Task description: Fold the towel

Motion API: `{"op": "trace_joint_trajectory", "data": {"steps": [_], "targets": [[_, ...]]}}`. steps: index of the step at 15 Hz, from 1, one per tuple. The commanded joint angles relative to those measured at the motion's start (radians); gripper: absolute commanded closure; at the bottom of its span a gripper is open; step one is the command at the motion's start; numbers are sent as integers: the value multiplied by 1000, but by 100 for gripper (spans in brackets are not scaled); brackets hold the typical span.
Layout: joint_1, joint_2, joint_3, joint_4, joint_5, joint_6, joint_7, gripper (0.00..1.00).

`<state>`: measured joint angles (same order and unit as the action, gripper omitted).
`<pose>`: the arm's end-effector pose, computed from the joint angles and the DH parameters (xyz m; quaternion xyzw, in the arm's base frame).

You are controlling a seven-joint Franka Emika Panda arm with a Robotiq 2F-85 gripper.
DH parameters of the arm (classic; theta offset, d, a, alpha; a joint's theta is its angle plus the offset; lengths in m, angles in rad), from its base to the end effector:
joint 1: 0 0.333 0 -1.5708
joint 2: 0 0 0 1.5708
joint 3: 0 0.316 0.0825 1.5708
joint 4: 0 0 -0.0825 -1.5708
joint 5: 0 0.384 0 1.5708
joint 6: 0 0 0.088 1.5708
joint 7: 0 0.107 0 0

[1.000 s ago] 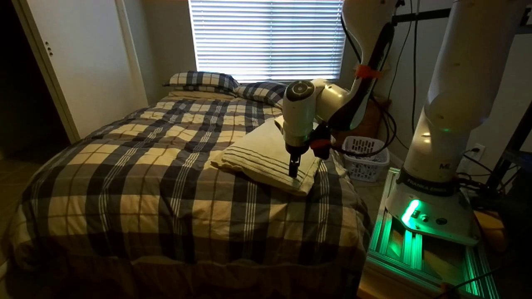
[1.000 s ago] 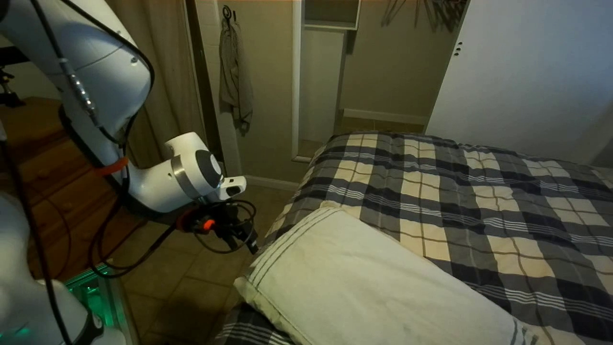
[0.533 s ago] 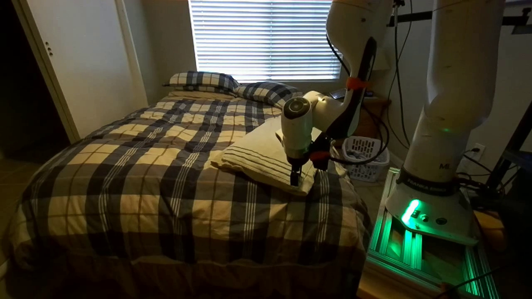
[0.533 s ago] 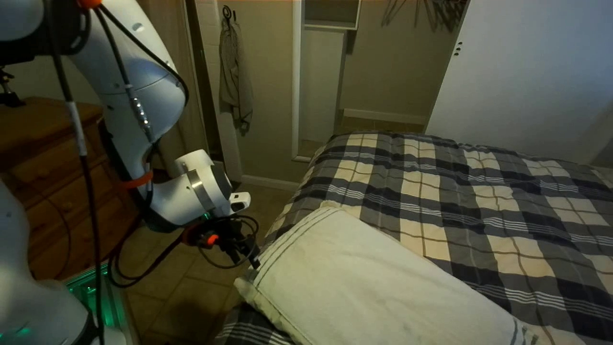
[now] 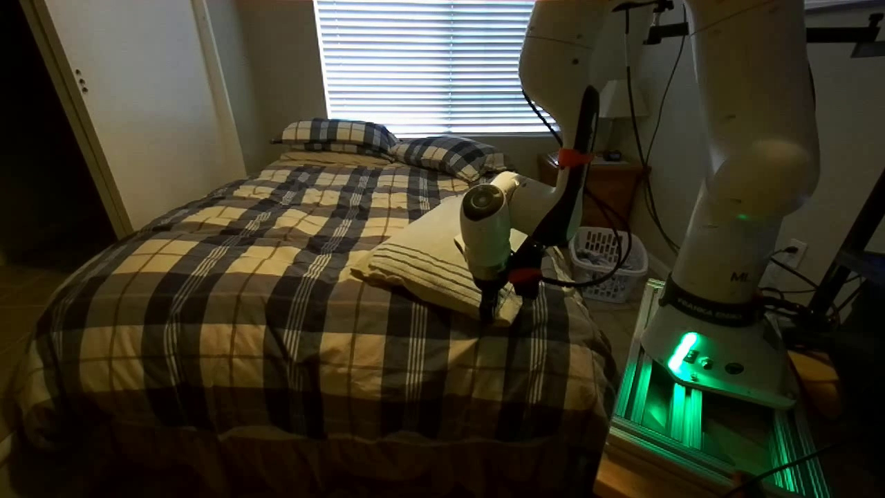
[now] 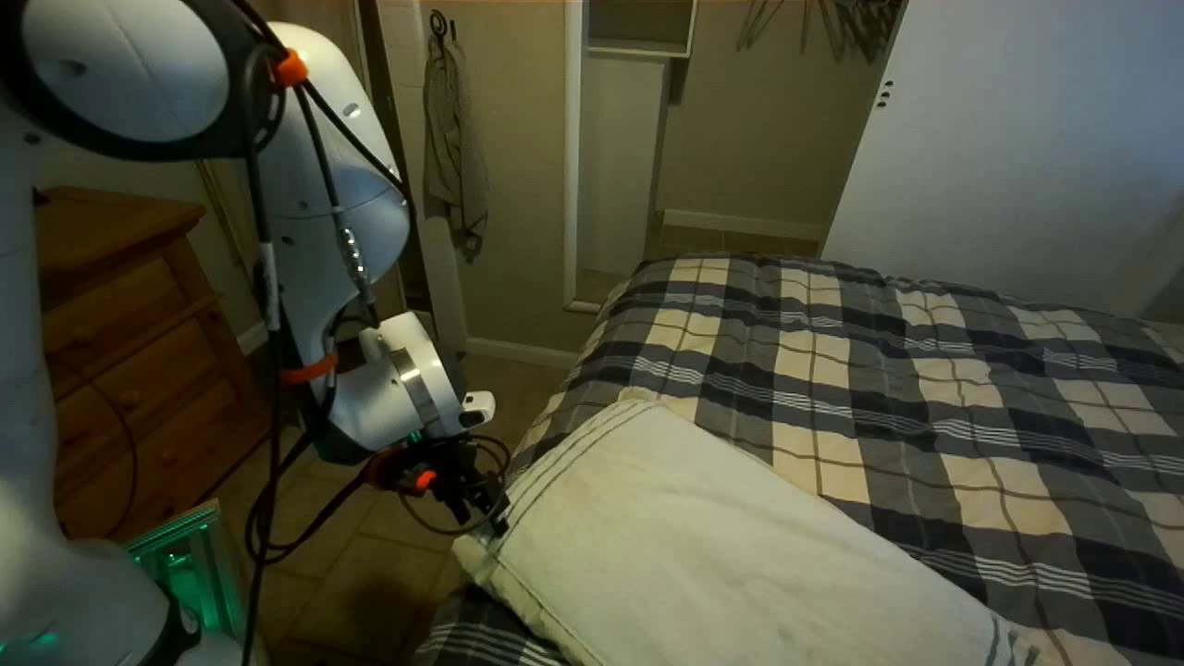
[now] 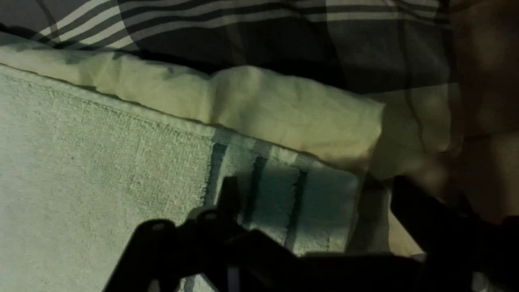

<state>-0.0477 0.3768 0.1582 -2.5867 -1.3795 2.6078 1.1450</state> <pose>0.3662 0.0711 0.1024 0.9628 0.1373 0.0216 0.2317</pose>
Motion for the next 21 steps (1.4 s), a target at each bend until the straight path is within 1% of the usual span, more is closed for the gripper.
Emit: {"op": "trace_joint_trajectory", "data": {"steps": [1,2,3,4,6,7,8,9,10,11,12,13,14,15,16,18,19,21], "targets": [[15,29,-8,28,-37,-27,40,31],[16,24,-7,28,-35,-37,40,37],[17,17,-7,26,-34,-47,40,46],[16,10,-5,23,-29,-53,34,53],[17,4,-5,20,-29,-63,33,48],[18,1,-3,19,-28,-70,32,44],[56,-4,-36,17,-12,-62,22,37],[61,-8,-38,15,-13,-63,24,48],[69,-9,-43,15,-11,-61,23,67],[76,-9,-48,15,-13,-63,22,68],[83,-10,-52,14,-15,-67,24,74],[86,-13,-55,13,-14,-68,21,83],[82,-19,-56,9,-6,-55,0,89],[80,-28,-59,6,-1,-49,-10,95],[80,-41,-61,3,-2,-54,-17,99],[81,-70,-64,-6,-4,-66,-36,100],[82,-89,-67,-13,-7,-75,-48,98],[80,-129,-70,-28,-5,-81,-67,98]]}}
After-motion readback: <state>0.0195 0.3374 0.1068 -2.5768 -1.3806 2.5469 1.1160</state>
